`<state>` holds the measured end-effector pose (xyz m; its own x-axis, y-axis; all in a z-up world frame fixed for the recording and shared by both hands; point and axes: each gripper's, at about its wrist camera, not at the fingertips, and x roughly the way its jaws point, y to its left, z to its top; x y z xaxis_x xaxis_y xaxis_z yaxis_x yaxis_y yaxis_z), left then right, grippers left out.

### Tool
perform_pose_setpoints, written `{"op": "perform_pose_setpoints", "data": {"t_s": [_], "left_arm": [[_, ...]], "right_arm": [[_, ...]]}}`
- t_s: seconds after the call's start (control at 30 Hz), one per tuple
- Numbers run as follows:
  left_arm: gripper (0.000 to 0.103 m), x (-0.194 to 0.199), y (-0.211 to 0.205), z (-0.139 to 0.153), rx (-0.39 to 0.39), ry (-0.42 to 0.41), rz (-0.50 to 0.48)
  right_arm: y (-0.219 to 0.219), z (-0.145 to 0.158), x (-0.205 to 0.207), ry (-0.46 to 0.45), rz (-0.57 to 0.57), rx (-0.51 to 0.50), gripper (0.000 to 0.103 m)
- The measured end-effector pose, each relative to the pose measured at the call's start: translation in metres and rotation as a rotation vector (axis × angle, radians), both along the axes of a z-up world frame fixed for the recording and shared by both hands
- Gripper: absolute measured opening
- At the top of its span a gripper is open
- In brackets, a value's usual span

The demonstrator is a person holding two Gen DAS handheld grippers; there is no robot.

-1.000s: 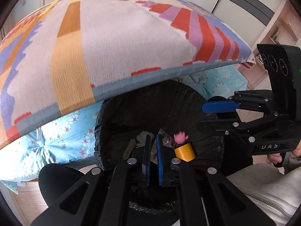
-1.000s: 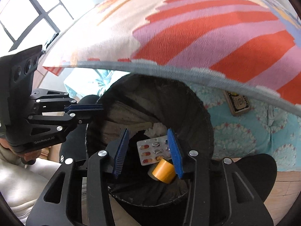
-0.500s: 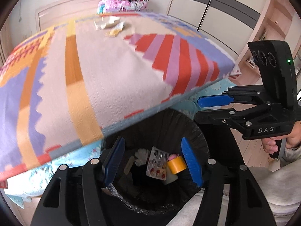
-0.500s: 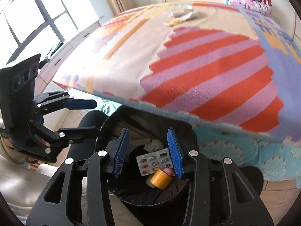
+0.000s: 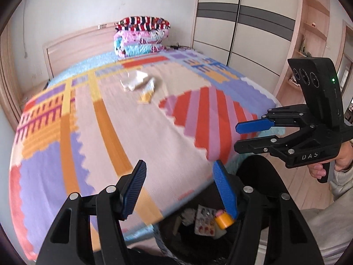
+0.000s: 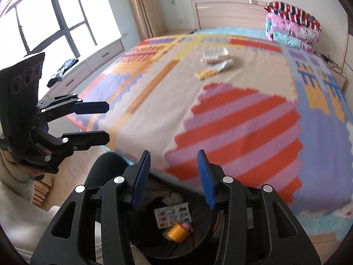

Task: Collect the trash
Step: 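Raise both open tools out of the bin back over the bed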

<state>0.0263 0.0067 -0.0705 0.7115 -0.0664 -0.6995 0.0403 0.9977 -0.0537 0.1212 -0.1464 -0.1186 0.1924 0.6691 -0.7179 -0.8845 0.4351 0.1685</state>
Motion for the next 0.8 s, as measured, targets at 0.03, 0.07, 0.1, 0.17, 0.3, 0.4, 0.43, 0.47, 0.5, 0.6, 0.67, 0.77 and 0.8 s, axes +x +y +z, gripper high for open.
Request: {"op": "perform_pose_setpoints", "data": {"t_s": [0.03,0.07,0.1,0.17,0.3,0.4,0.43,0.47,0.5,0.6,0.67,0.77,0.8], "left_arm": [[0.060,0.002,0.002,0.003,0.004,-0.005,0.001],[0.060,0.005,0.005,0.005,0.005,-0.008,0.002],[0.060,0.008,0.008,0.007,0.008,-0.011,0.004],[0.060,0.015,0.012,0.011,0.021,-0.016,0.005],[0.060,0.026,0.020,0.018,0.034,-0.031,-0.006],[0.060,0.034,0.025,0.021,0.036,-0.037,-0.011],[0.060,0.037,0.027,0.022,0.038,-0.038,-0.012],[0.063,0.040,0.029,0.023,0.040,-0.039,-0.011],[0.070,0.044,0.031,0.024,0.047,-0.040,-0.011],[0.071,0.054,0.035,0.026,0.060,-0.051,-0.027],[0.071,0.060,0.039,0.027,0.053,-0.055,-0.028],[0.071,0.072,0.046,0.028,0.054,-0.058,-0.025],[0.071,0.075,0.047,0.028,0.056,-0.060,-0.026]], "right_arm": [[0.003,0.002,0.003,-0.005,-0.001,0.002,0.045],[0.006,0.004,0.007,-0.012,-0.001,0.005,0.045],[0.009,0.006,0.009,-0.017,-0.002,0.006,0.045],[0.013,0.008,0.014,-0.023,-0.004,0.008,0.045],[0.021,0.013,0.025,-0.033,-0.011,0.016,0.045],[0.028,0.018,0.033,-0.043,-0.016,0.022,0.045],[0.030,0.020,0.036,-0.046,-0.019,0.025,0.045],[0.032,0.021,0.038,-0.048,-0.020,0.027,0.045],[0.034,0.022,0.042,-0.049,-0.023,0.030,0.045],[0.041,0.025,0.049,-0.054,-0.028,0.041,0.045],[0.045,0.027,0.053,-0.056,-0.031,0.045,0.045],[0.052,0.029,0.061,-0.058,-0.036,0.049,0.046],[0.056,0.030,0.066,-0.062,-0.040,0.048,0.047]]}}
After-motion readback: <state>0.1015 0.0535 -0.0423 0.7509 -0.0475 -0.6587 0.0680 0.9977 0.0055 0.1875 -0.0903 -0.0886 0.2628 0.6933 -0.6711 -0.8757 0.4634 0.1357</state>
